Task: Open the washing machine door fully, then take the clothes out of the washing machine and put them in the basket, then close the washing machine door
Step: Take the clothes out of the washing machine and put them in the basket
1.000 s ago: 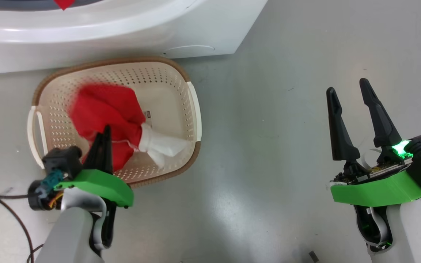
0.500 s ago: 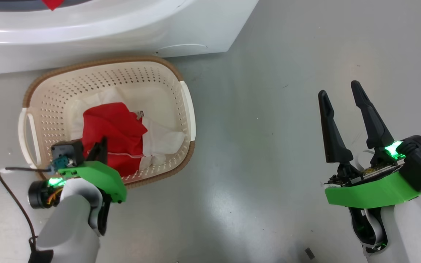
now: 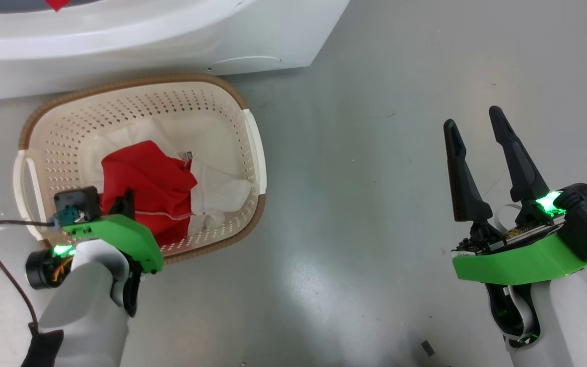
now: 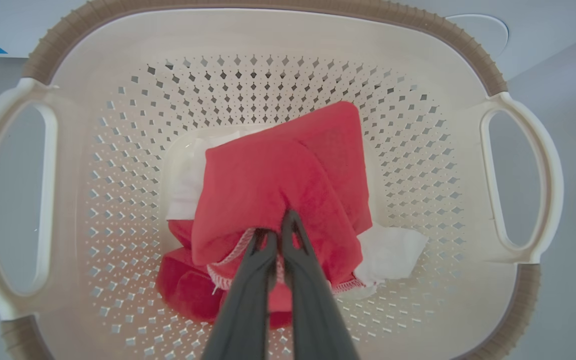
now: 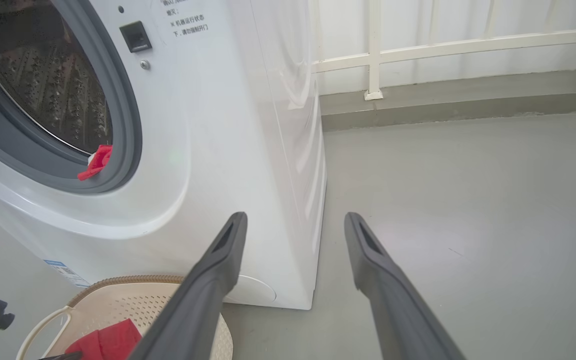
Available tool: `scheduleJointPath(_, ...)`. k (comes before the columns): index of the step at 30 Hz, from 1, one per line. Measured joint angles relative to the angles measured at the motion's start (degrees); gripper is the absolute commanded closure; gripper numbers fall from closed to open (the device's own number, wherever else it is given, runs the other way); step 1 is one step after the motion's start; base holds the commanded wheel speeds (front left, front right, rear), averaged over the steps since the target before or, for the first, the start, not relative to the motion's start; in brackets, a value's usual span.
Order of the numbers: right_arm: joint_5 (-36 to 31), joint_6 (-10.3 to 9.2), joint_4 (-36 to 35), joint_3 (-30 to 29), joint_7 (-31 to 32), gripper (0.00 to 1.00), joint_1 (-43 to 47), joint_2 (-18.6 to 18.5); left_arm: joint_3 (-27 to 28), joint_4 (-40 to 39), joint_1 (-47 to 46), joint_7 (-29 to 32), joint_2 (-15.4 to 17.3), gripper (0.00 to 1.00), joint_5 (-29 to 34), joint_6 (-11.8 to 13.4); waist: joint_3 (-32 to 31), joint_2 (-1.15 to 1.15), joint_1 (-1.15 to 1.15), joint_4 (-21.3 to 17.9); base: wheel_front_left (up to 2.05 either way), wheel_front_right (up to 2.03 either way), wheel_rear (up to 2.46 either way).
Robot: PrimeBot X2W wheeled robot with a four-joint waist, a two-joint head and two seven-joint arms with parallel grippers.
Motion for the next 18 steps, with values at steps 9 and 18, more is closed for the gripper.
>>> scheduleJointPath(9, -0.01, 0.0, 0.09, -0.1, 0.0, 0.0, -0.01, 0.0, 0.11, 0.82, -1.16, -0.08, -0.21, 0.0, -0.67, -1.18, -0.49, 0.0, 0.0, 0.45, 0.0, 0.0, 0.0)
scheduleJointPath(18, 0.0, 0.0, 0.18, -0.35, 0.0, 0.0, 0.01, -0.01, 0.31, -0.62, -1.91, -0.08, -0.94, 0.0, -1.49, -2.04, -1.34, 0.0, 0.0, 1.03, 0.0, 0.0, 0.0)
